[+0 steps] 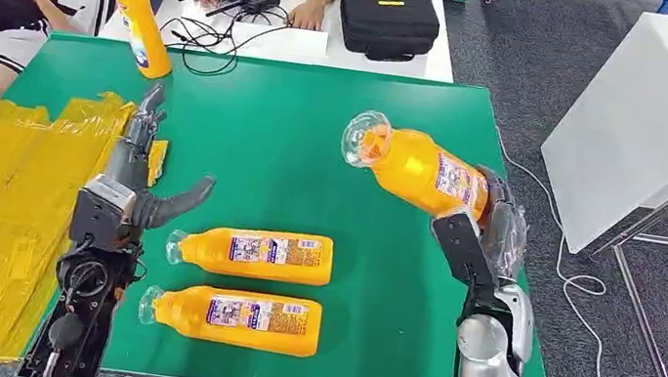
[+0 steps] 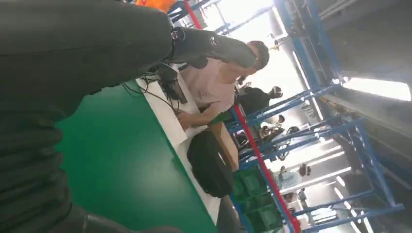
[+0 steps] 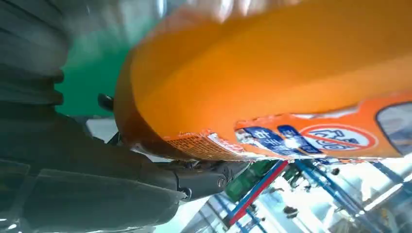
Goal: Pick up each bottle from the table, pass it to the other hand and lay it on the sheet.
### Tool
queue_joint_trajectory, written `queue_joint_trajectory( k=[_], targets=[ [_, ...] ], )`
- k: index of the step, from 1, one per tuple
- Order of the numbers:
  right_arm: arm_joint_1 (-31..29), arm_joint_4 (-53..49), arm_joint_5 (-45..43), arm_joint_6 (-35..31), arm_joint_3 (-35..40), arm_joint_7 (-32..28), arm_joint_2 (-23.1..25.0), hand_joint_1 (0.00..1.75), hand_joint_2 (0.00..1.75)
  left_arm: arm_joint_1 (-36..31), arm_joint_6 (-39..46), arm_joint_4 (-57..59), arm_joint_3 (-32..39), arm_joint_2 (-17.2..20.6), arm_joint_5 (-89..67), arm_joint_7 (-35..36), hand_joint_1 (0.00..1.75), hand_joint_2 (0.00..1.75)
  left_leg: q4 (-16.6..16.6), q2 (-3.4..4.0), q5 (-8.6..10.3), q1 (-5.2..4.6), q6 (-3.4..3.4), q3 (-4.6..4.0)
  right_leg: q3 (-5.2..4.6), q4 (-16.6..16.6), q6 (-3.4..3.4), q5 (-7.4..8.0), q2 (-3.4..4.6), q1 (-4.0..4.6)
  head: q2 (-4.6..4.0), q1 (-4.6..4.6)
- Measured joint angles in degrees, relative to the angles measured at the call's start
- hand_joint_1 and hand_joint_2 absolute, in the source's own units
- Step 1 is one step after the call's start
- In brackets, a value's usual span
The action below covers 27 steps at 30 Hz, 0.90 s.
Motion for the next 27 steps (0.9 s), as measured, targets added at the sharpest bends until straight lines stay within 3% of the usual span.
queue_joint_trajectory(
  k=[10, 27],
  targets=[
    [-2.54, 3.95, -7.43, 2.01, 7.77, -2.42, 1.92, 1.75, 1.75, 0.87, 3.43, -0.02, -9.68, -0.85, -5.14, -0.02, 0.0, 1.75, 0.0, 0.0, 0.0, 0.01, 0.0, -0.04, -0.02, 0.0, 0.0, 0.0, 0.0, 0.0, 0.0, 0.02],
    [-6.81, 8.48, -12.09, 3.28, 23.95, -3.28, 5.62, 1.75, 1.75, 3.53, 0.28, -2.51, -13.49, -0.96, 0.33, 0.7, 0.0, 1.75, 0.0, -0.03, 0.01, 0.07, -0.01, -0.05, -0.03, 0.01, 0.0, 0.0, -0.01, 0.09, 0.0, 0.02]
  ],
)
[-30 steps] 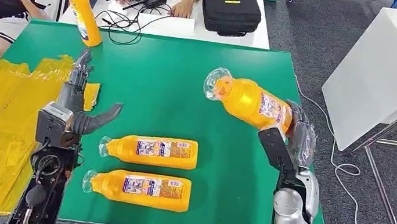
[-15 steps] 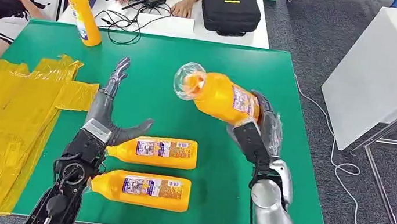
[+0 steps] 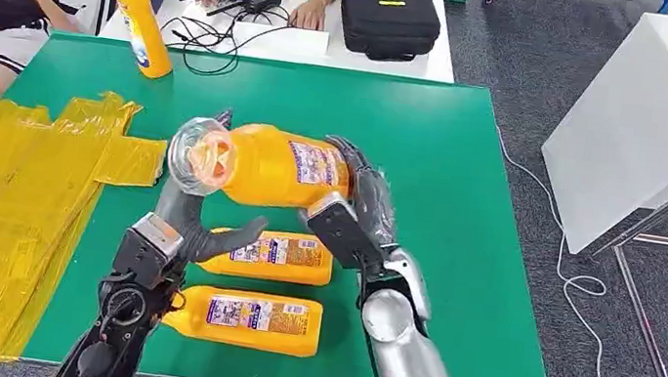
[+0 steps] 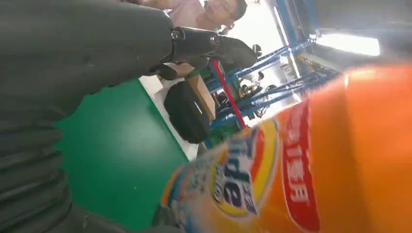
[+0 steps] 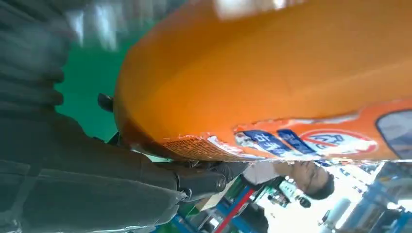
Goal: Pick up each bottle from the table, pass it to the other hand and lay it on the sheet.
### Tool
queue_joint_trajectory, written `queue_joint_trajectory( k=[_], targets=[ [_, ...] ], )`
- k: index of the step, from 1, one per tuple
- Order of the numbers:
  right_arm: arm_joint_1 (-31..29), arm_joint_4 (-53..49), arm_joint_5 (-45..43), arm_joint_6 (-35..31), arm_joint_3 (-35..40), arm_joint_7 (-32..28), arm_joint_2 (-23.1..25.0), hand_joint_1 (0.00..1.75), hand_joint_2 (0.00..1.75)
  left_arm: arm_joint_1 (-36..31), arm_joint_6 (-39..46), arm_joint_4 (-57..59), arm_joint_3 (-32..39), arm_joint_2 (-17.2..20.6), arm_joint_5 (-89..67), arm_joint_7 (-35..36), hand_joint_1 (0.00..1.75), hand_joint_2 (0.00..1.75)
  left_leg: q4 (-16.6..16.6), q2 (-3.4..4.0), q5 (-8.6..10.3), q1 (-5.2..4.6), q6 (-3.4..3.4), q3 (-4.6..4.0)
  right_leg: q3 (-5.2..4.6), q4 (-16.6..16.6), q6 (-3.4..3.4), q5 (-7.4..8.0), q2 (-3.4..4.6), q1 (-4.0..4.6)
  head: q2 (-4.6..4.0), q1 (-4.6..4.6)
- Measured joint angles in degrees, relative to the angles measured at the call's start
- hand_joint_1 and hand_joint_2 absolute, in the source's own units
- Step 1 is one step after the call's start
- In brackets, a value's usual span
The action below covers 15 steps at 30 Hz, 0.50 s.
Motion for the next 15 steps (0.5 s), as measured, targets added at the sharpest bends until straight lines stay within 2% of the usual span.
queue_joint_trajectory(
  k=[15],
  targets=[
    [-0.2, 1.4, 0.0, -0.07, 2.47, 0.0, 0.42, 1.75, 1.75, -0.01, -0.26, 0.0, -0.28, 0.0, 0.44, 0.07, 0.0, 1.75, 0.0, 0.02, 0.0, 0.01, 0.0, 0.01, 0.0, 0.0, 0.0, 0.0, 0.0, 0.0, 0.0, 0.0]
  ],
)
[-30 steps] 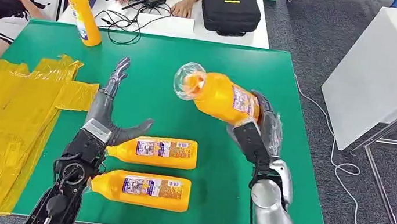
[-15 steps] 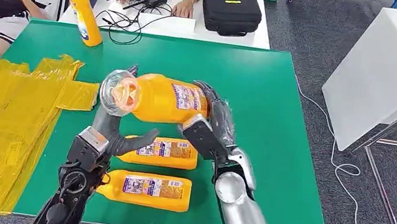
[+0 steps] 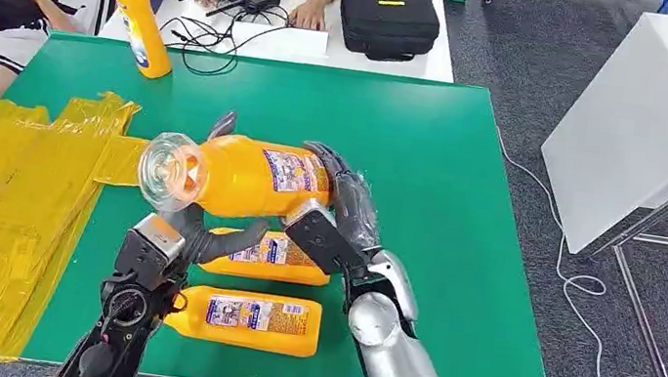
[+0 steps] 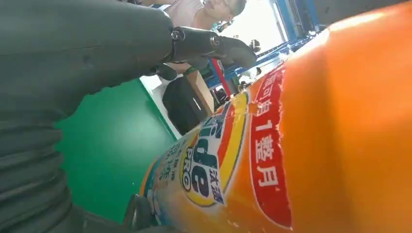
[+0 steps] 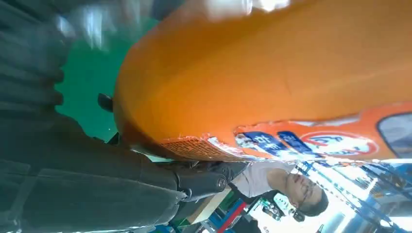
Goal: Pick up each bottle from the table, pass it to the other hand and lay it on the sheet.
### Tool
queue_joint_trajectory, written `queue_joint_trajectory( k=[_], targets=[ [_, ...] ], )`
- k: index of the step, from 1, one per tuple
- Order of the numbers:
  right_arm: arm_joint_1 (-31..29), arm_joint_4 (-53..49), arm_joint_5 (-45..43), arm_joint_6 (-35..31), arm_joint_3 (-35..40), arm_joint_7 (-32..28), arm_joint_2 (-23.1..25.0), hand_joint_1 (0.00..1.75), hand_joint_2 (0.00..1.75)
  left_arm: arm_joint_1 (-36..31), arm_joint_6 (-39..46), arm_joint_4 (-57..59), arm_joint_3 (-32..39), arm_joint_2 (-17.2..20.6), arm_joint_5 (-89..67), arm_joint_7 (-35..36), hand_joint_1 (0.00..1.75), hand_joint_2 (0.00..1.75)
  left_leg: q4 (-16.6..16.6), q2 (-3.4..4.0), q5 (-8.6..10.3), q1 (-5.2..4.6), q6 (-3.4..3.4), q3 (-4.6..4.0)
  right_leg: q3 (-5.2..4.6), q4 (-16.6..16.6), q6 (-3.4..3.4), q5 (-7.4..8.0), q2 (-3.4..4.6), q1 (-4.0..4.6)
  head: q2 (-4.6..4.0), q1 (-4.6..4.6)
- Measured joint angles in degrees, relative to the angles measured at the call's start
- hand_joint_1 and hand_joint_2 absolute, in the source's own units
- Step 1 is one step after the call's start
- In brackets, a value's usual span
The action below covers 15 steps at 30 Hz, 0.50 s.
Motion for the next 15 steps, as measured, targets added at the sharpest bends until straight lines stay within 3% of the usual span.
queue_joint_trajectory(
  k=[15],
  targets=[
    [-0.89, 1.79, 2.54, -0.81, 2.97, 1.42, 0.79, 1.75, 1.75, -0.01, -0.04, 0.0, 0.02, 0.0, 1.31, 0.44, 0.0, 1.75, 0.0, 0.0, 0.0, 0.01, 0.0, 0.0, 0.0, 0.0, 0.0, 0.0, 0.0, 0.01, 0.0, 0.0]
  ],
)
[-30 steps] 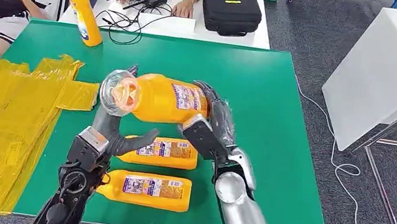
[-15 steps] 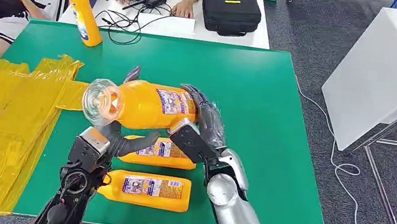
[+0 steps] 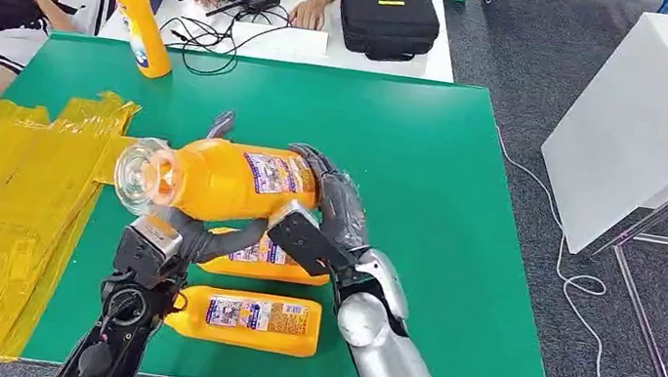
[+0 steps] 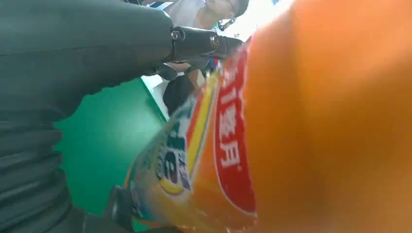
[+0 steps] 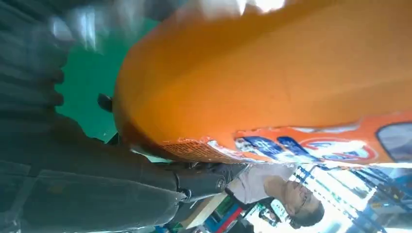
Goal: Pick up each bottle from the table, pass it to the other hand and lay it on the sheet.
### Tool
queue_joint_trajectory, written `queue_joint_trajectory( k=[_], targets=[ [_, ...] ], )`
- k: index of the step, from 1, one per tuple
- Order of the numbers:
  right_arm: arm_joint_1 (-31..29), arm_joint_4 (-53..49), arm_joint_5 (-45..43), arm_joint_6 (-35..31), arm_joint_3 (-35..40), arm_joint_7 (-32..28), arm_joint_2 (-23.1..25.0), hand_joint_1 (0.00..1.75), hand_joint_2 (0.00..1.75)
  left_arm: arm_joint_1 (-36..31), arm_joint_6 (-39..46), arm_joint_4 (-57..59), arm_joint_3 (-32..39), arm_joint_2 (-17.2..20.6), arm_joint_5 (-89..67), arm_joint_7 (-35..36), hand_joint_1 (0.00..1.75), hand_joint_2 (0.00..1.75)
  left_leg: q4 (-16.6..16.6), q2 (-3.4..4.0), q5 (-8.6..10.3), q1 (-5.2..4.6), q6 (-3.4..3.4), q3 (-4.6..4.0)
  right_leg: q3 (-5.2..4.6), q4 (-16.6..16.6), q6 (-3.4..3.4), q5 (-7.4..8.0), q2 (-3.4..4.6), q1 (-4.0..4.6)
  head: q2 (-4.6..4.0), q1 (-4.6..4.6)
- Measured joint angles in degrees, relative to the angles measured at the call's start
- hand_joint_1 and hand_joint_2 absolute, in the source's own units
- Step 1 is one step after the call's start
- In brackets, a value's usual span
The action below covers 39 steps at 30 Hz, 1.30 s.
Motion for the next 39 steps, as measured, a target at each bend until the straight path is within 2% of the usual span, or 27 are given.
queue_joint_trajectory(
  k=[13, 14, 39],
  targets=[
    [-0.68, 3.65, 1.27, 0.53, 3.45, 0.13, 1.86, 1.75, 1.75, -0.3, -1.05, 0.13, 0.02, -0.02, 3.39, 0.66, 0.0, 1.75, 0.0, 0.0, 0.01, -0.01, -0.01, 0.01, 0.0, 0.0, 0.0, 0.0, 0.0, 0.0, 0.0, 0.0],
    [-0.68, 3.85, 1.25, 0.52, 3.65, 0.11, 1.88, 1.75, 1.75, -0.28, -1.09, 0.22, 0.02, -0.02, 3.58, 0.61, 1.75, 1.75, 0.0, 0.0, 0.01, -0.01, -0.01, 0.01, 0.0, 0.0, 0.0, 0.0, 0.0, 0.0, 0.0, 0.0],
    [-0.21, 5.77, 0.28, -1.31, 4.94, -0.9, 1.25, 1.75, 1.75, -0.29, -2.19, 2.23, -0.52, -0.04, 8.13, -1.51, 1.75, 1.75, 0.0, 0.02, 0.0, -0.01, -0.01, 0.03, -0.01, 0.0, 0.0, 0.0, 0.01, 0.0, 0.0, 0.0]
  ],
)
